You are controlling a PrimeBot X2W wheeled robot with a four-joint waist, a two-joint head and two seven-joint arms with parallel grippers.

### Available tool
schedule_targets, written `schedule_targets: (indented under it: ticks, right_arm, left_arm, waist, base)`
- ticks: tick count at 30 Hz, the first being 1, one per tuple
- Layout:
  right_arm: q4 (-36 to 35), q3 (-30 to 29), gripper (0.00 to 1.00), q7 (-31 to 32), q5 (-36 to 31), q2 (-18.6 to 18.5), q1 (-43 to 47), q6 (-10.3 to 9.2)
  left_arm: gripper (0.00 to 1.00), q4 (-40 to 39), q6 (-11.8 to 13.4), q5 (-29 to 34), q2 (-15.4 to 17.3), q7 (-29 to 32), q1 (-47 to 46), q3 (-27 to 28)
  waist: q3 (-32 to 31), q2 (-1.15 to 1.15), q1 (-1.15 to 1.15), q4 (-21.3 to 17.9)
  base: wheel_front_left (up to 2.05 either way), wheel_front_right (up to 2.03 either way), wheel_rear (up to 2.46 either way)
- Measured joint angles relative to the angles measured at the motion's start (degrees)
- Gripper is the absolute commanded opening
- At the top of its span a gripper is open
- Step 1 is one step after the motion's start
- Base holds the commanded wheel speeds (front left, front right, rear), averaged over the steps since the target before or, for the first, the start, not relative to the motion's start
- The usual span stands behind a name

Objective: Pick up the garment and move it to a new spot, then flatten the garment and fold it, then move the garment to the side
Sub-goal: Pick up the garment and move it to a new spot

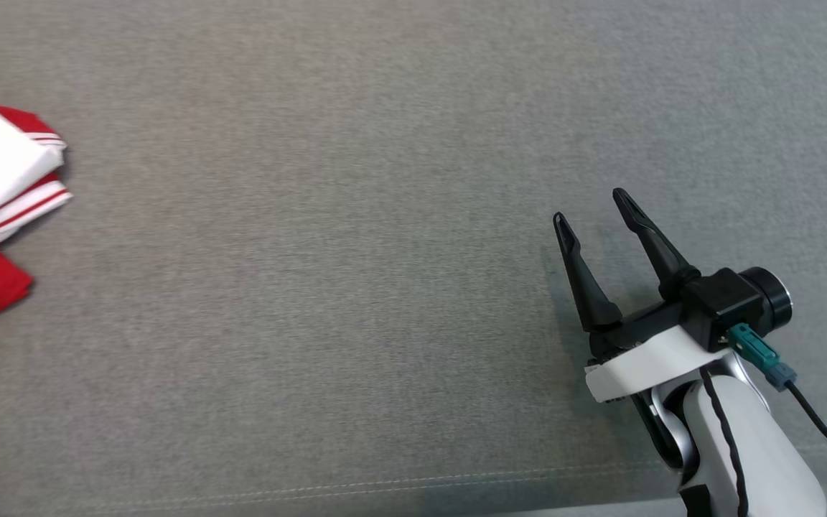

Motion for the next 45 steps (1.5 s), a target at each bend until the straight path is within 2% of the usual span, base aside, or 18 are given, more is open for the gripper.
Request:
schedule_targets:
  ticks: [1,2,3,6,9,12,16,20,23,28,34,35,36,37,42,45]
  right_arm:
    - [-0.44,-0.11,1.0,0.0,0.0,0.04,0.35,0.0]
    - [-0.8,-0.3,1.0,0.0,-0.02,0.03,0.66,0.0]
    - [-1.04,-0.54,1.0,0.0,-0.02,0.02,0.92,0.0]
    - [-1.9,-1.21,1.0,0.0,0.0,0.04,1.38,0.0]
    - [-2.31,-1.86,1.0,0.0,0.62,0.09,1.47,0.0]
    - [-1.94,-2.1,1.0,0.0,1.23,0.1,1.66,0.0]
    - [-0.3,-2.01,1.0,0.0,2.79,0.18,1.95,0.0]
    - [0.85,-1.89,1.0,0.0,3.8,0.18,2.19,0.0]
    - [1.18,-1.45,1.0,0.0,4.23,0.21,2.48,0.0]
    - [0.57,0.19,1.0,0.0,4.91,0.2,2.8,0.0]
    - [-1.85,1.82,1.0,0.0,5.71,0.22,3.26,0.0]
    - [-2.19,2.08,1.0,0.0,5.89,0.22,3.34,0.0]
    - [-2.4,2.3,1.0,0.0,6.03,0.22,3.38,0.0]
    - [-2.52,2.4,1.0,0.0,6.05,0.22,3.42,0.0]
    - [-2.54,2.03,1.0,0.0,6.13,0.22,4.13,0.0]
    - [-2.2,2.01,1.0,0.0,6.41,0.22,4.09,0.0]
  left_arm:
    - [0.99,1.05,-0.02,-1.3,-0.05,0.0,-0.02,0.27]
    - [0.14,2.09,-0.14,-1.58,0.0,-0.01,-0.02,0.19]
    - [0.0,3.39,-0.19,-1.57,-0.04,-0.01,-0.03,0.42]
    - [0.0,5.26,-0.42,1.45,-0.22,0.01,-0.76,2.68]
    - [0.0,2.53,-0.41,8.7,-0.69,0.01,-2.66,9.48]
    - [0.0,-5.9,-0.41,17.11,-2.59,-0.01,-3.68,18.76]
    - [0.0,-19.41,-0.41,25.4,-8.66,-0.02,-3.49,23.87]
    - [0.0,-32.3,-0.41,27.08,-14.74,-0.24,-3.49,20.93]
    - [0.0,-37.34,-0.41,26.83,-17.92,-0.26,-3.2,16.5]
    - [0.0,-36.99,-0.41,26.16,-21.79,-0.24,0.87,10.31]
    - [0.0,-32.88,-0.41,26.55,-22.64,-0.23,7.98,1.49]
    - [0.28,-31.94,-0.42,26.7,-22.72,-0.22,9.04,0.05]
    - [0.91,-30.53,-0.43,26.65,-23.03,-0.22,10.1,-0.58]
    - [1.0,-29.11,-0.43,26.65,-23.06,-0.21,11.01,-0.93]
    - [1.0,-27.14,-0.42,27.82,-23.16,-0.18,12.68,-0.01]
    - [1.0,-28.76,-0.42,28.21,-23.74,-0.18,13.73,3.81]
  waist:
    - [0.58,0.0,0.0,-0.77]
    - [1.09,0.0,0.0,-1.41]
    - [1.49,0.0,0.0,-1.98]
    - [1.91,0.0,0.0,-2.99]
    - [1.0,0.0,0.0,-2.74]
    - [-0.59,0.0,0.0,-2.22]
    - [-3.43,0.0,0.0,-1.67]
    - [-6.52,0.0,0.0,-1.71]
    - [-8.18,0.0,0.0,-2.77]
    - [-9.04,0.0,0.0,-6.43]
    - [-7.83,0.0,0.0,-11.21]
    - [-7.45,0.0,0.0,-11.92]
    - [-7.06,0.0,0.0,-12.63]
    - [-6.71,0.0,0.0,-13.27]
    - [-6.4,0.0,0.0,-14.38]
    - [-7.73,0.0,0.0,-13.58]
  base:
    - [0.0,0.0,0.0]
    - [0.0,0.0,0.0]
    - [0.0,0.0,0.0]
    - [0.0,0.0,0.0]
    - [0.0,0.0,0.0]
    - [0.0,0.0,0.0]
    - [0.0,0.0,0.0]
    - [0.0,0.0,0.0]
    - [0.0,0.0,0.0]
    - [0.0,0.0,0.0]
    - [0.0,0.0,0.0]
    - [0.0,0.0,0.0]
    - [0.0,0.0,0.0]
    - [0.0,0.0,0.0]
    - [0.0,0.0,0.0]
    - [0.0,0.0,0.0]
